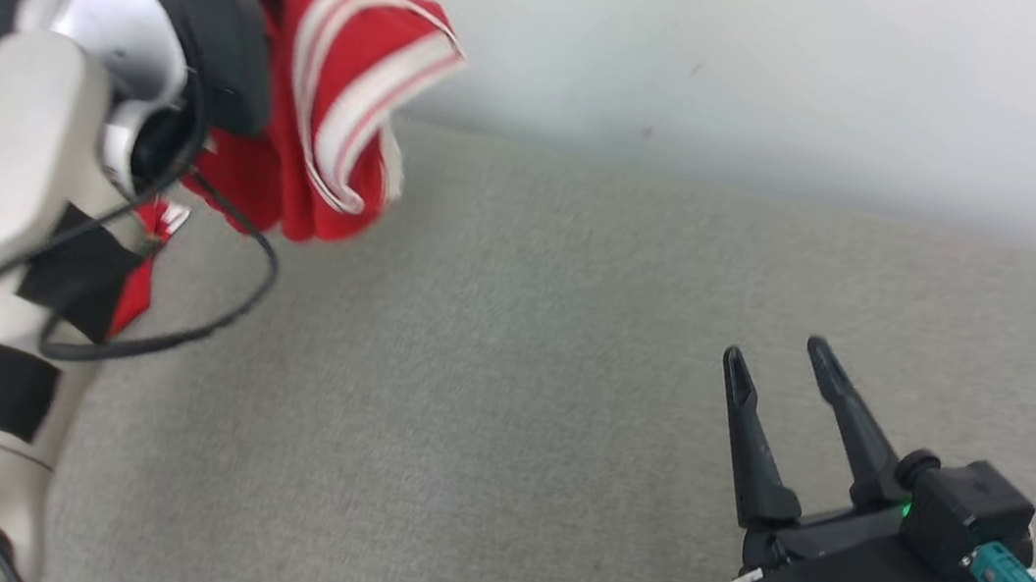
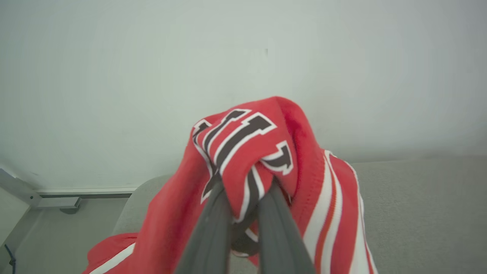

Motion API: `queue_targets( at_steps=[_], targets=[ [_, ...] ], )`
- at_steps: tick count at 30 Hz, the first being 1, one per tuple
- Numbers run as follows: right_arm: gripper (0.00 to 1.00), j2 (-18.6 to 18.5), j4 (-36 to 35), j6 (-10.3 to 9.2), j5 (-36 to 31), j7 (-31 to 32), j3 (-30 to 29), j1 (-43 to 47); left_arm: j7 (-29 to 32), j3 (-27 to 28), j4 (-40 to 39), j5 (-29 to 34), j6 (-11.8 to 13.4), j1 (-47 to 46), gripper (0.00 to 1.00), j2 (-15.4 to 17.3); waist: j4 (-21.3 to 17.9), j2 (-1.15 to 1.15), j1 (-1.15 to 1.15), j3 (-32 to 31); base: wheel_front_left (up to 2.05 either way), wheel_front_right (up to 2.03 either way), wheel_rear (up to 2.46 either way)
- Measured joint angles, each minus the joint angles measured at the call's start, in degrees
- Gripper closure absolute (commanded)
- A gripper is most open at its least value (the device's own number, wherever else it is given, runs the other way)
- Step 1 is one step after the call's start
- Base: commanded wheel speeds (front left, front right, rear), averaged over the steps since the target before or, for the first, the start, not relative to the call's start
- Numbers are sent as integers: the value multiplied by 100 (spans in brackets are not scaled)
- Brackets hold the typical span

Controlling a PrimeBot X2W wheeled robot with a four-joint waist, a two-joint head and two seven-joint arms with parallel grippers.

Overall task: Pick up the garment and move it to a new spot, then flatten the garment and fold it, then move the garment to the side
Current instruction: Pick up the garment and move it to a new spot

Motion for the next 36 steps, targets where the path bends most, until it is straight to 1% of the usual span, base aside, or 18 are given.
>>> queue_targets(
  at_steps=[2,3,5,9,11,14,20,24,31,36],
  targets=[
    [0,20,93,0,29,-48,4,85,42,-56,-12,-153,-33,87,100,-124,-87,0,0,-158,0,0,0],
    [0,19,166,0,53,-70,2,169,46,-100,-3,-256,-73,251,100,-272,-181,0,-1,-311,0,0,0],
    [0,22,224,0,54,-98,14,276,100,-138,0,-334,-118,457,100,-435,-285,0,0,-465,0,0,0],
    [0,31,118,-1,53,-98,58,571,178,-212,-186,-622,-124,863,100,-746,-535,0,0,-738,0,0,0],
    [0,31,40,-1,44,-96,90,672,209,-243,-311,-694,-125,1001,100,-833,-683,0,0,-842,0,0,0],
    [0,29,-20,-1,35,-83,141,763,244,-272,-411,-850,-162,1194,100,-821,-923,0,0,-973,0,0,0],
    [0,-7,-162,-1,-19,-4,211,771,286,-327,-552,-969,-158,1594,100,-821,-1443,0,1,-1146,0,0,0],
    [0,-53,-205,10,-23,69,253,766,286,-333,-610,-1023,-35,1754,100,-828,-1793,0,1,-1199,0,0,0],
    [0,-64,-289,86,-24,154,361,723,140,-432,-748,-1234,148,1774,100,-847,-2357,1,2,-1180,0,0,0],
    [0,-9,-278,153,-24,198,465,536,57,-1027,-1027,-1619,352,1762,100,-853,-2683,1,1,-1084,0,0,0]
  ],
)
